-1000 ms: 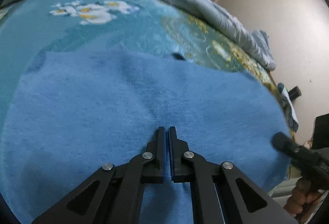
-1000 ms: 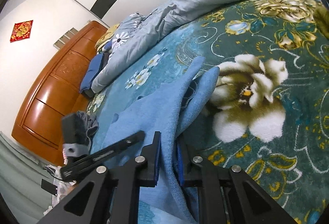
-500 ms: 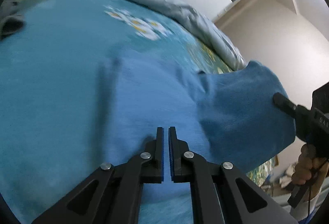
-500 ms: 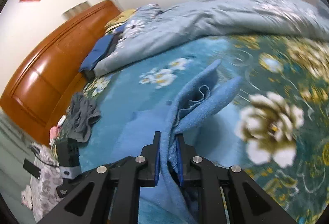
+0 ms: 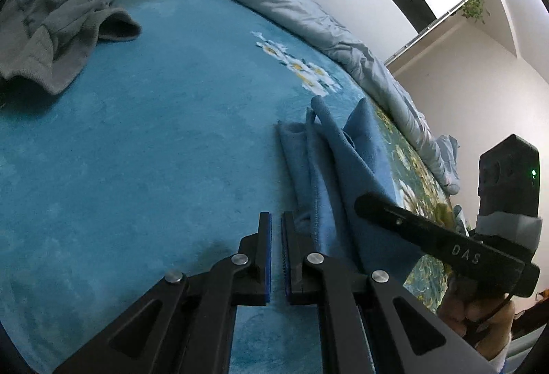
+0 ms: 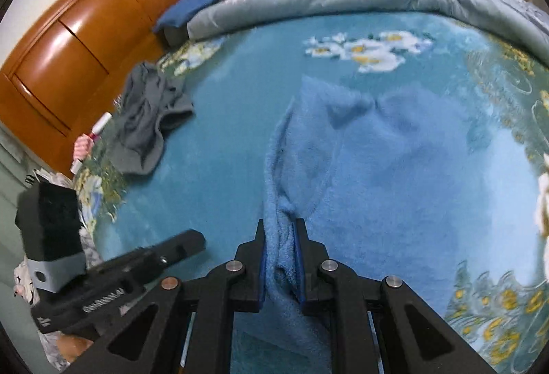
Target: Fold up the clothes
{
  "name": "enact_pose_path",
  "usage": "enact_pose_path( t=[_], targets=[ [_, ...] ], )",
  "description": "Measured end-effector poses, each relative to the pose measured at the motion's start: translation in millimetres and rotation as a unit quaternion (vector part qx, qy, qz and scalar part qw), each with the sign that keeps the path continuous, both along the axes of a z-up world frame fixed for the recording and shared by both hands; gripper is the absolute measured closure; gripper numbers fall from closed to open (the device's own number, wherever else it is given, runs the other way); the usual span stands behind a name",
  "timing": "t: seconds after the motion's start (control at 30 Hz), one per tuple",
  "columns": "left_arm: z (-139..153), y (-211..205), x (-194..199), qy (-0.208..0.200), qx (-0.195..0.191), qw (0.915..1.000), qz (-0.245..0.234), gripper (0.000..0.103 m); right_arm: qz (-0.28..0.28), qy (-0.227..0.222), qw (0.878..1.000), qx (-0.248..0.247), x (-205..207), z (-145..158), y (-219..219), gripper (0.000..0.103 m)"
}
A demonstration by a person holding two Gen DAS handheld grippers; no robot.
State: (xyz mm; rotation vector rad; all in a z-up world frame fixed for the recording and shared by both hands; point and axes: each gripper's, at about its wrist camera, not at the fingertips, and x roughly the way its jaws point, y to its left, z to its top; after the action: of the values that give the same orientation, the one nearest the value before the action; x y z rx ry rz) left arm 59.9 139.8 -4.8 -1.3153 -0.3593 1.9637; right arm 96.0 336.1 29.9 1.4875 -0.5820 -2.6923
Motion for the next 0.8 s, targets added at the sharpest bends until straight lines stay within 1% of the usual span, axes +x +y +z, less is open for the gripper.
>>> enact_pose_path(
  t=[0.1,0.2,0.27,0.3,0.33,0.37,0.4,0.43,0.47,0.53,0.63,0.7,0.73,0.8],
  targets=[
    [0.9,4.2,0.6,-0.003,0.007,0.9999,-0.008,0.098,-0.002,0.003,1.000,0.012,3.3,4.3,-3.7,0.085],
    [5.7,10.6,2.7,0.000,0.019,0.9995,-0.023,0.098,0.004,0.014,1.000,0.022,5.7,14.8,-7.7,0.082],
    [9.0,16.7,2.1,-0.002,0.033,0.9989,-0.034,0.095,0.013,0.030,0.999,0.004,10.2,23.7,-8.3,0.070],
    [10.8,19.8,0.2,-0.004,0.040,0.9985,-0.038,0.094,0.020,0.040,0.999,-0.009,12.6,29.2,-8.3,0.068],
    [12.7,22.1,-1.9,-0.004,0.046,0.9981,-0.042,0.089,0.026,0.052,0.998,-0.022,16.4,34.4,-7.9,0.065],
    [15.0,24.1,-4.3,-0.002,0.049,0.9978,-0.044,0.082,0.027,0.067,0.997,-0.032,23.7,40.3,-5.2,0.064],
    [17.7,26.7,-7.0,0.001,0.049,0.9977,-0.047,0.077,0.027,0.084,0.995,-0.041,32.6,46.8,-1.4,0.063],
    [19.3,30.8,-10.8,0.003,0.046,0.9977,-0.050,0.068,0.021,0.094,0.995,-0.037,41.9,50.4,3.3,0.059],
    [19.9,35.6,-15.8,0.004,0.042,0.9977,-0.053,0.063,0.013,0.099,0.995,-0.027,51.5,52.3,8.4,0.055],
    [21.0,45.3,-25.7,0.006,0.033,0.9976,-0.060,0.060,-0.005,0.104,0.995,-0.006,69.1,53.9,17.1,0.051],
    [22.0,61.1,-40.5,0.009,0.018,0.9971,-0.073,0.058,-0.016,0.094,0.995,-0.019,89.8,40.4,22.7,0.049],
    [20.0,75.5,-50.0,0.016,-0.006,0.9963,-0.085,0.058,-0.003,0.091,0.995,-0.035,98.6,31.0,16.2,0.049],
    [19.2,80.4,-54.1,0.018,-0.016,0.9959,-0.087,0.058,0.010,0.093,0.995,-0.035,101.2,28.0,9.5,0.049],
    [18.9,88.8,-60.4,0.018,-0.023,0.9946,-0.100,0.058,0.031,0.093,0.995,-0.013,101.5,24.4,-5.1,0.048]
  ],
)
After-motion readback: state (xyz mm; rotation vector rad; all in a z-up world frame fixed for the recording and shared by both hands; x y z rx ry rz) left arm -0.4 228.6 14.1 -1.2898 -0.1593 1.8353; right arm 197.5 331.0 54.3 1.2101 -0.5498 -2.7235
